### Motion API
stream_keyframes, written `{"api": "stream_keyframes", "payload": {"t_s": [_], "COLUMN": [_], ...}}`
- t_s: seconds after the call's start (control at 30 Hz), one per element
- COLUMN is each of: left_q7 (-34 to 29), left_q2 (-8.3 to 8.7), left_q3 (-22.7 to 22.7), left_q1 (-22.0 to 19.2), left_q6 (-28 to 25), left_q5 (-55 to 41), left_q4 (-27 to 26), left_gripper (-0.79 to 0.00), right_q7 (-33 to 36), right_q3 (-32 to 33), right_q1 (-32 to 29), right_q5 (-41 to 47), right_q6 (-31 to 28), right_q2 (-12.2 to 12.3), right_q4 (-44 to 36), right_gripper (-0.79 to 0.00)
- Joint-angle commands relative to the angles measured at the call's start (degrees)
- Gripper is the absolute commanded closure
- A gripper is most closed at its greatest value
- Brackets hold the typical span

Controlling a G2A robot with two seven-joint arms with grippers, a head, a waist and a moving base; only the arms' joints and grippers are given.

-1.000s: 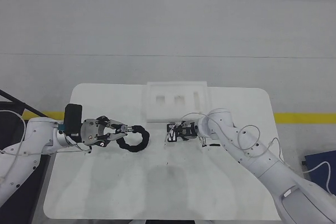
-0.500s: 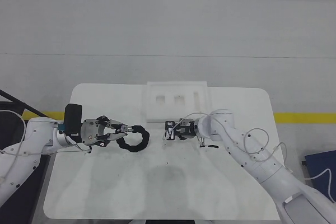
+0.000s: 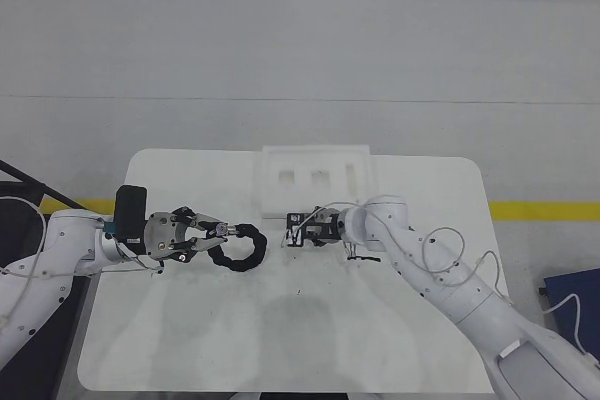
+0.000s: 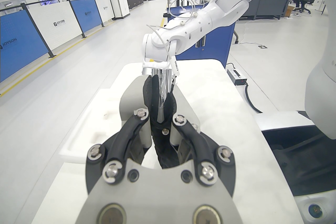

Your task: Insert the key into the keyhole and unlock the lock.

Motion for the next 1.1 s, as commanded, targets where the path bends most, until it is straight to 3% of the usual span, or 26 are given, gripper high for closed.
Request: {"api": "stream_keyframes", "payload": {"t_s": [0.0, 0.53, 0.87, 1.07], "left_q7": [0.0, 0.0, 0.0, 0.0], "left_q2": [0.00, 0.00, 0.00, 0.00], "left_q3": [0.0, 0.0, 0.0, 0.0], "left_q1": [0.0, 0.0, 0.0, 0.0], "left_q6": [0.0, 0.0, 0.0, 0.0], "left_q5": [0.0, 0.0, 0.0, 0.0], "left_q4": [0.0, 0.0, 0.0, 0.0], "left_gripper": [0.000, 0.000, 0.000, 0.000], "right_q7": [-0.2, -1.6, -2.3, -2.0], "right_q3": [-0.3, -2.7, -3.7, -2.9], "right_q1": [0.5, 3.4, 4.0, 3.5], "right_q5": [-0.3, -2.1, -5.0, -4.7], "right_q6": [0.1, 0.7, 1.7, 0.3], "right_q2": [-0.3, -3.3, -4.5, -4.6], "right_q4": [1.2, 7.2, 8.8, 9.0], "right_gripper": [-0.219, -0.249, -0.163, -0.157]}}
